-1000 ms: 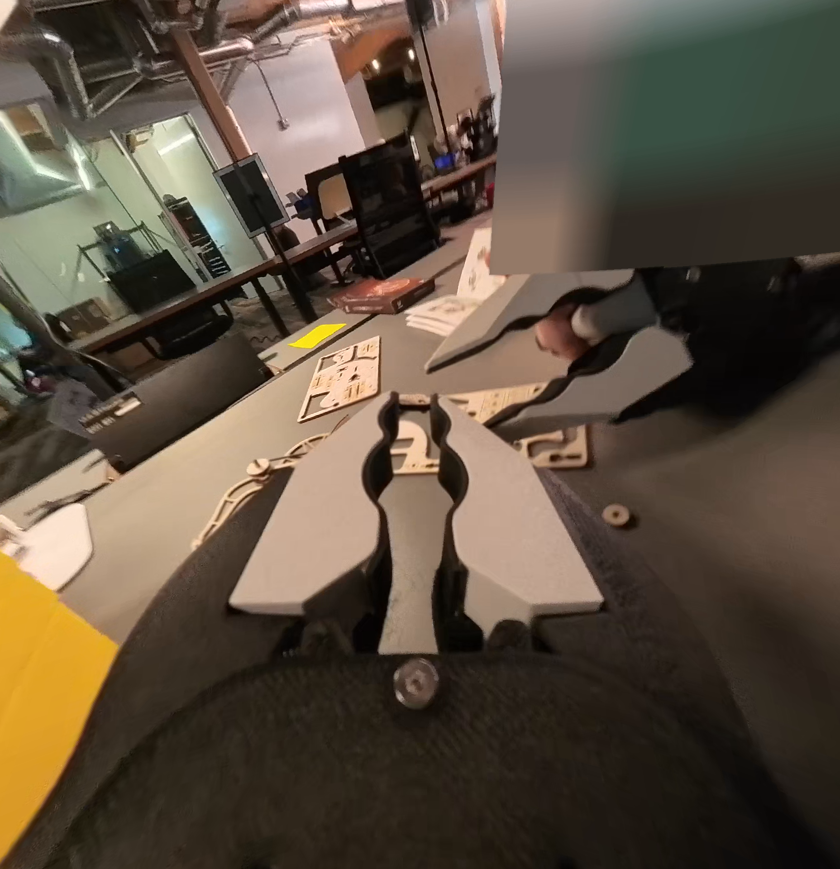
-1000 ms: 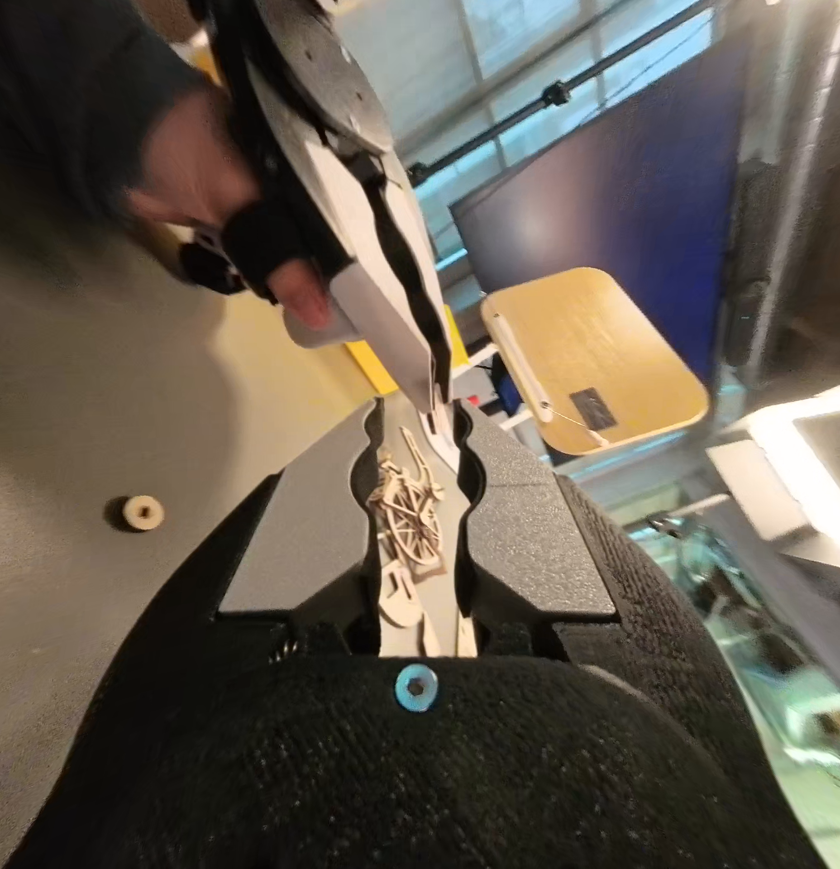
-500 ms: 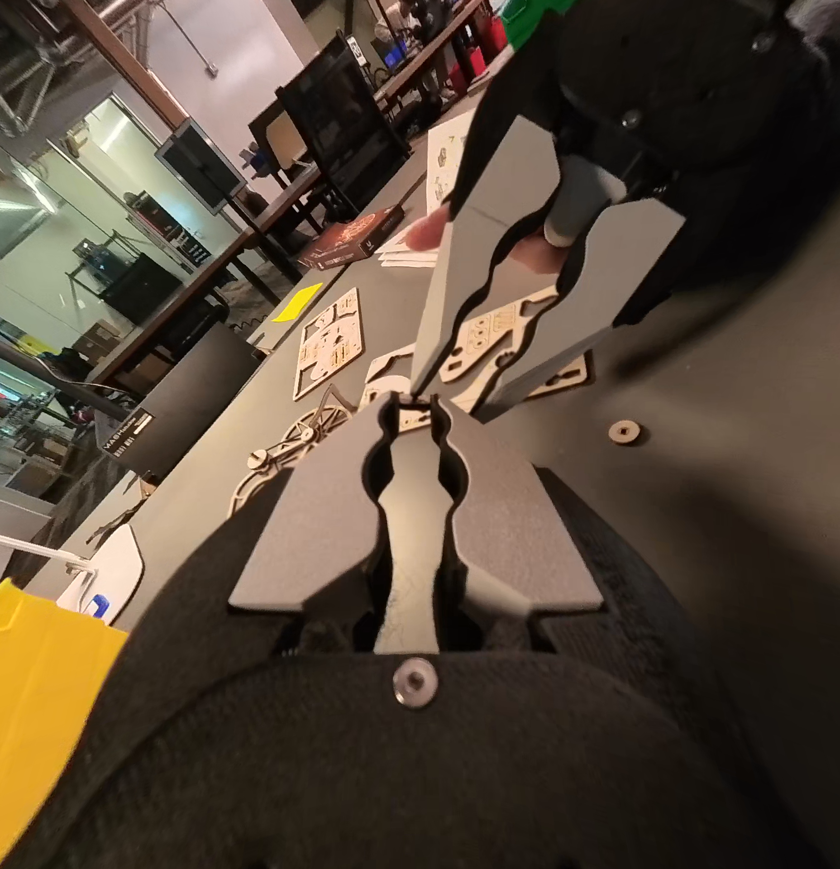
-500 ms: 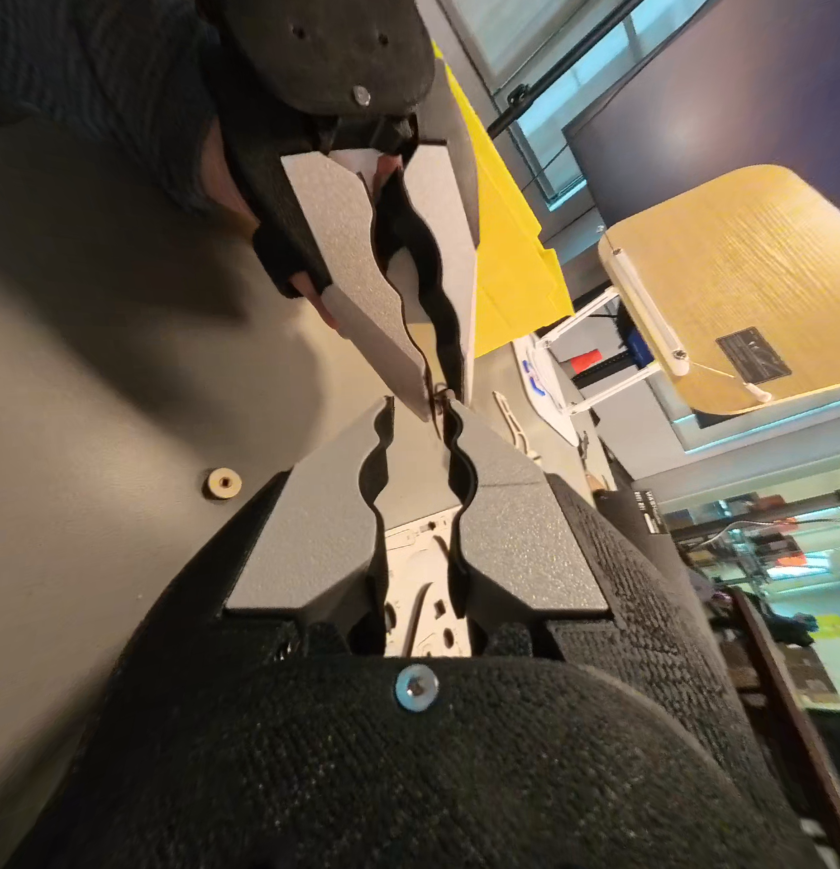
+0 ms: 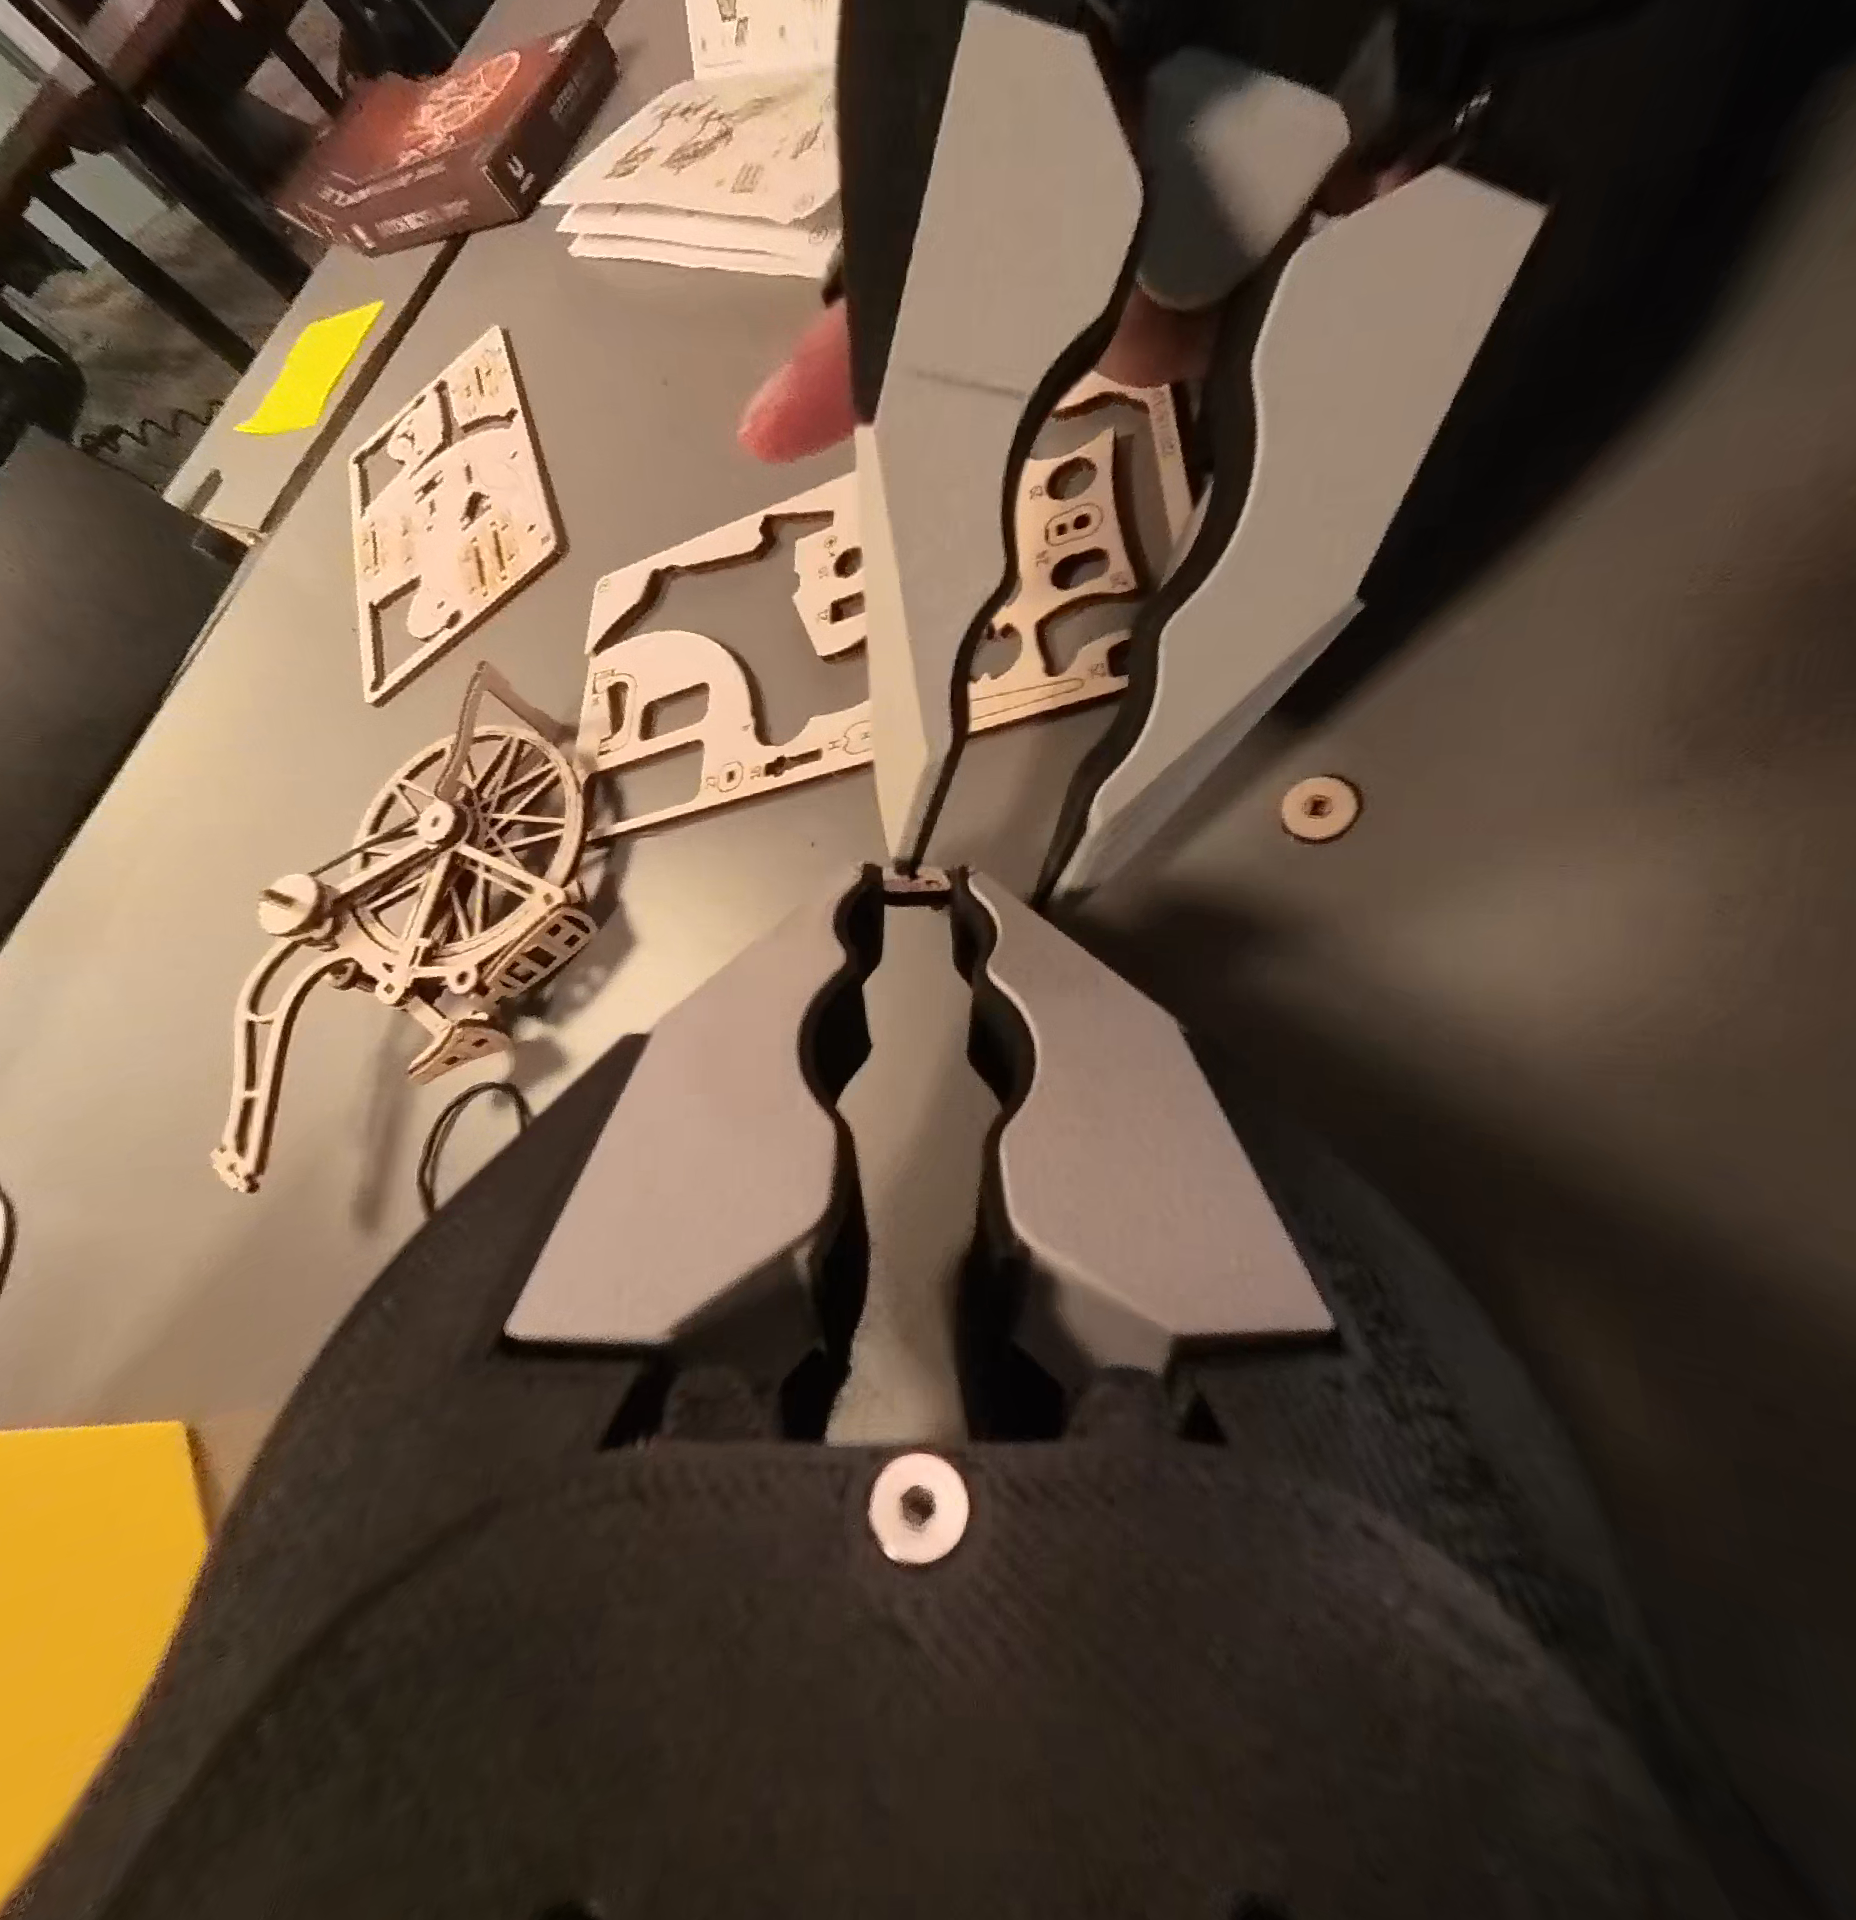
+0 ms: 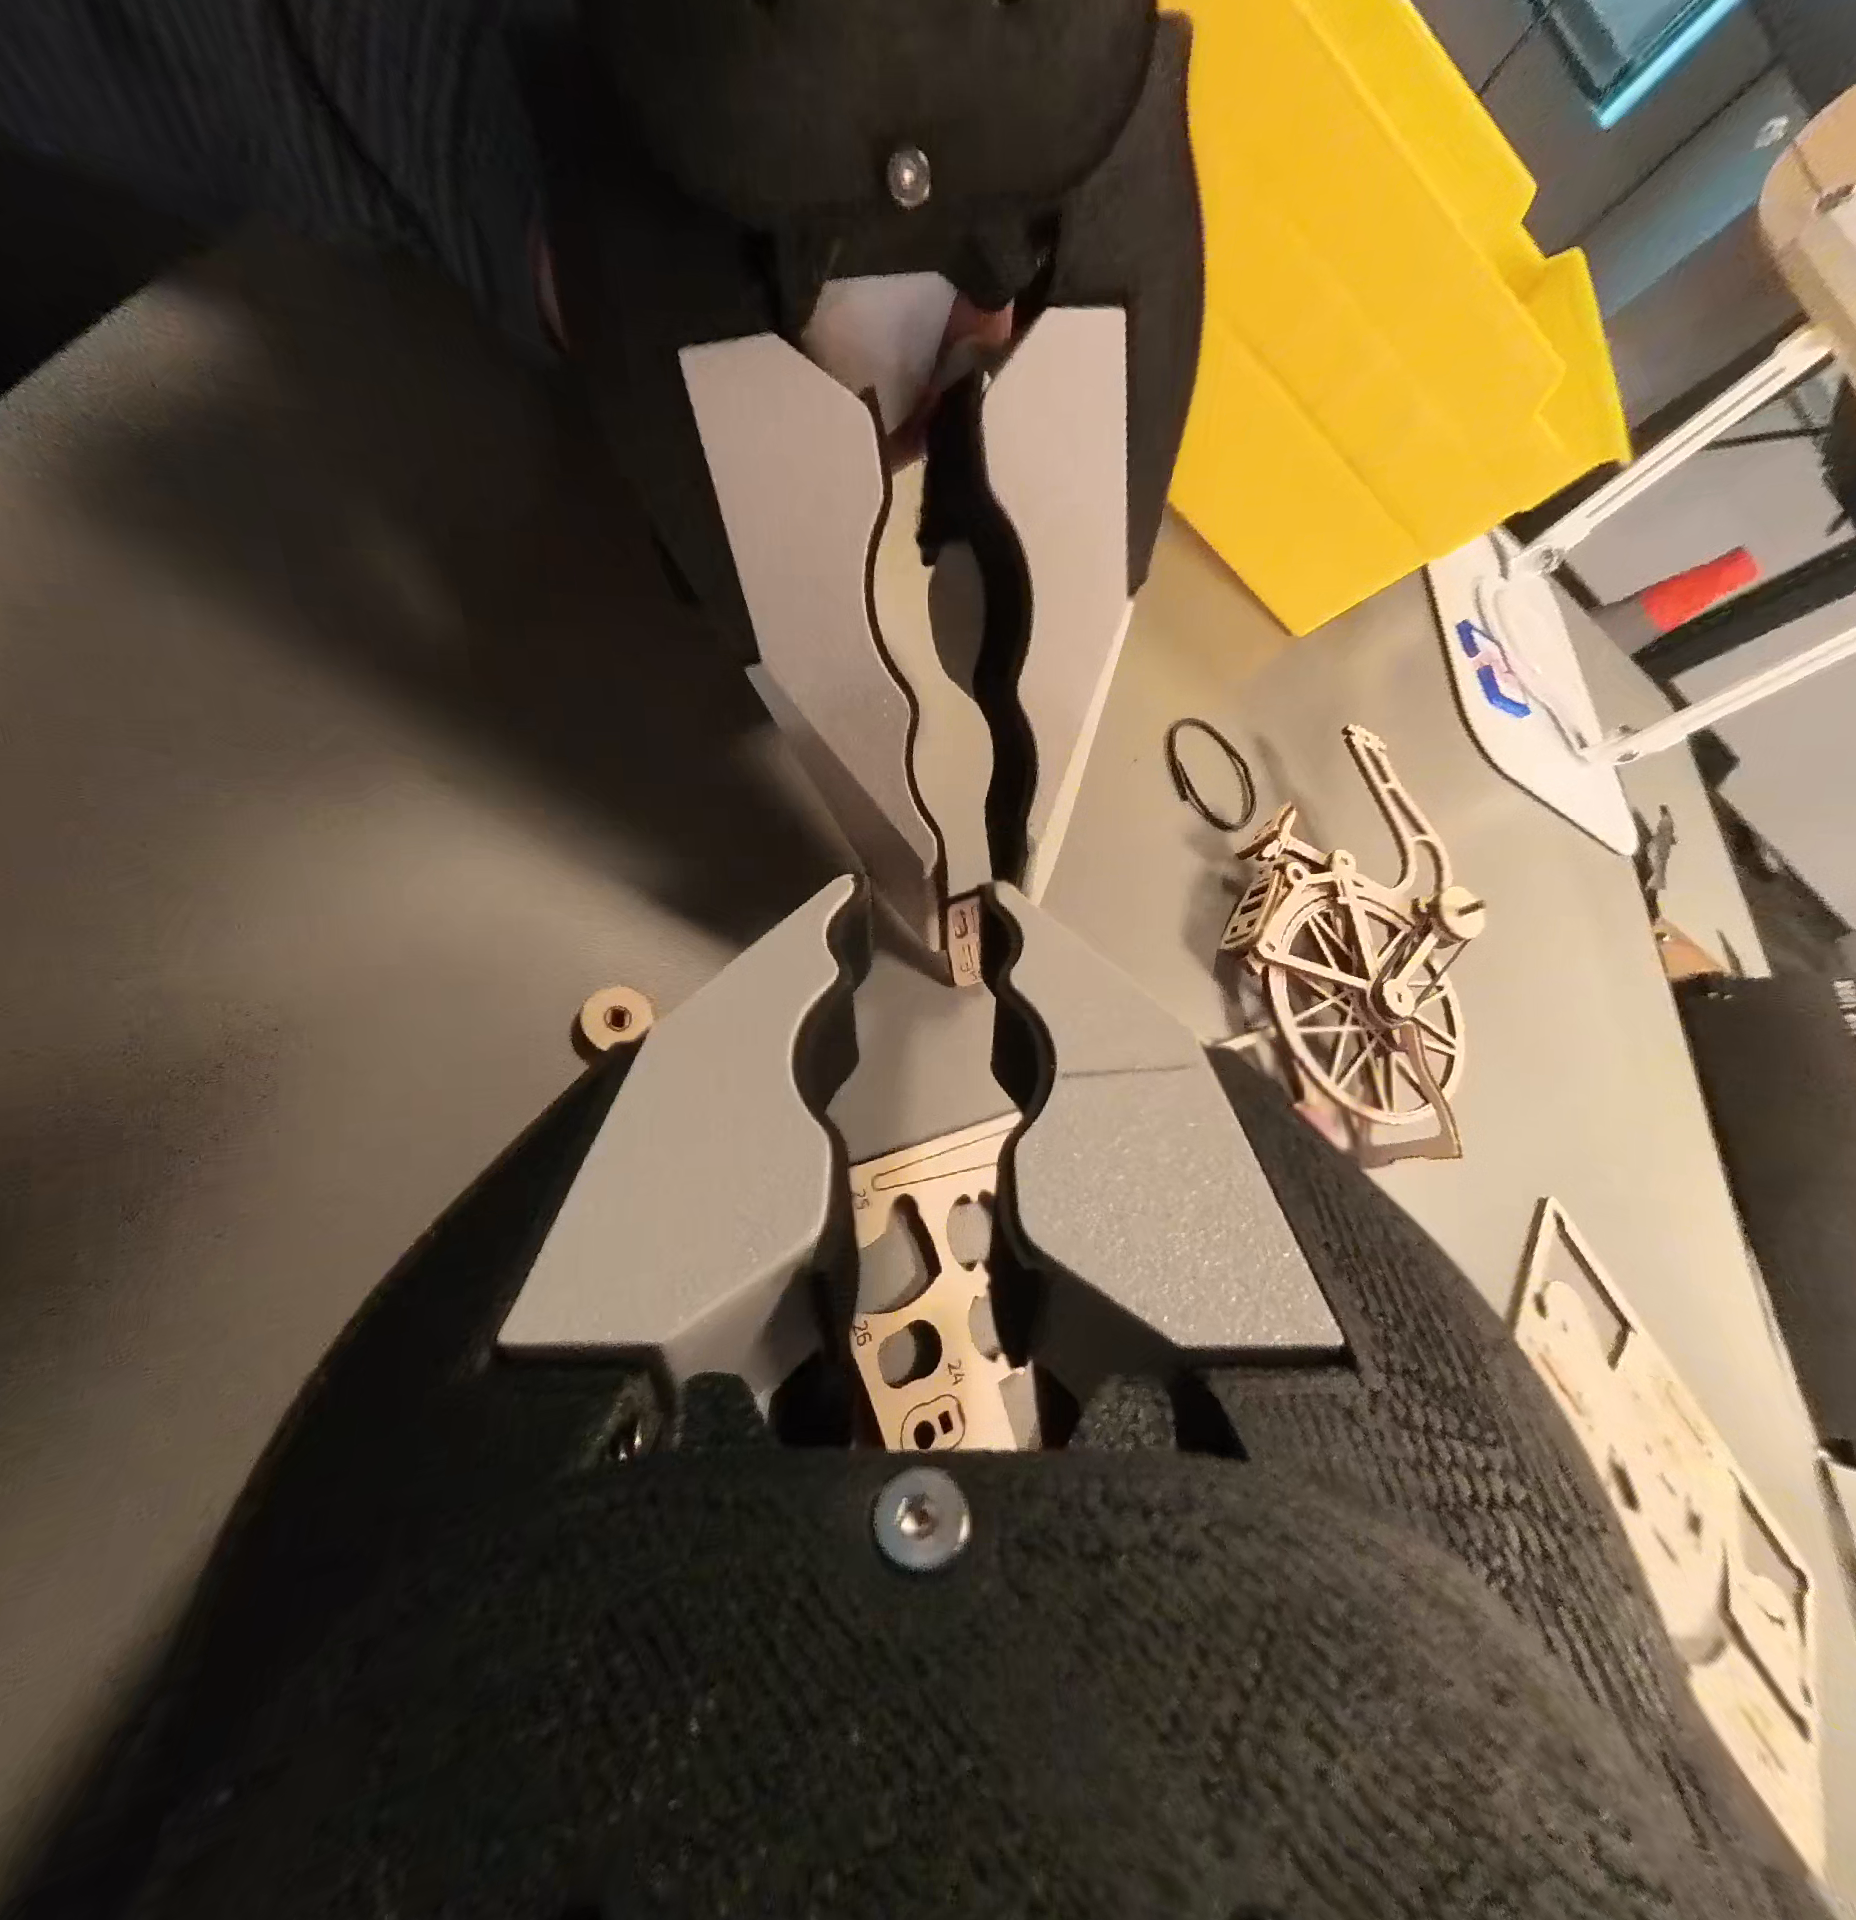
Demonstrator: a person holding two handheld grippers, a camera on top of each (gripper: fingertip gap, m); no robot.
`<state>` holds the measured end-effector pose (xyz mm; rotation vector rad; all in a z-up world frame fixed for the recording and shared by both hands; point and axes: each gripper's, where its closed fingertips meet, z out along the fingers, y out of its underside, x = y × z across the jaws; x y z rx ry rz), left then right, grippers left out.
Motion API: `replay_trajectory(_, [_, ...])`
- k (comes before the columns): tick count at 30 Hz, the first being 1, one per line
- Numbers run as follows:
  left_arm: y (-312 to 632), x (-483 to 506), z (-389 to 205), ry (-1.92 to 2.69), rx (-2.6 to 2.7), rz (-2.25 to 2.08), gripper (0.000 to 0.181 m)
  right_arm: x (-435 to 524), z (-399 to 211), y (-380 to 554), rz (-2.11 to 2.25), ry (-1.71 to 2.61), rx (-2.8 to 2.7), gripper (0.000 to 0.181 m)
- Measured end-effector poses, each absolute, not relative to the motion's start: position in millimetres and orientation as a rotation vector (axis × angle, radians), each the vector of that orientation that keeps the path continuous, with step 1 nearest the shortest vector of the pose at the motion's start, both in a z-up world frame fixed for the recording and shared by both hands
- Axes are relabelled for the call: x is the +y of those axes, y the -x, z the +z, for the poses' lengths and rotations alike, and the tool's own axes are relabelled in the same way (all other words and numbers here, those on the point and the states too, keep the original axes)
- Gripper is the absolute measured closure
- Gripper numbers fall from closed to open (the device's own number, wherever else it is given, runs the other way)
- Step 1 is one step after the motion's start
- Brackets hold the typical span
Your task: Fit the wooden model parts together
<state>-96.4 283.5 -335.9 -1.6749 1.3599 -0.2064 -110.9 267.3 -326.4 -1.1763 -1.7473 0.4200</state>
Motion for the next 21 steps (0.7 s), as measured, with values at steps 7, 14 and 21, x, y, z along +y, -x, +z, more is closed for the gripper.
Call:
replay_trajectory(7, [96, 284, -338, 1.748, 1.350, -0.318, 0.169, 269, -332, 108, 0.517, 1.336, -1.757, 0.163])
replay_trajectory(14, [95, 283, -339, 1.755, 1.359, -0.344, 0.169, 269, -336, 108, 0.489, 1.389, -1.792, 0.161])
replay_trajectory(21, [96, 283, -339, 1.772, 1.356, -0.366, 0.169, 268, -339, 106, 0.423, 1.378, -1.839, 0.161])
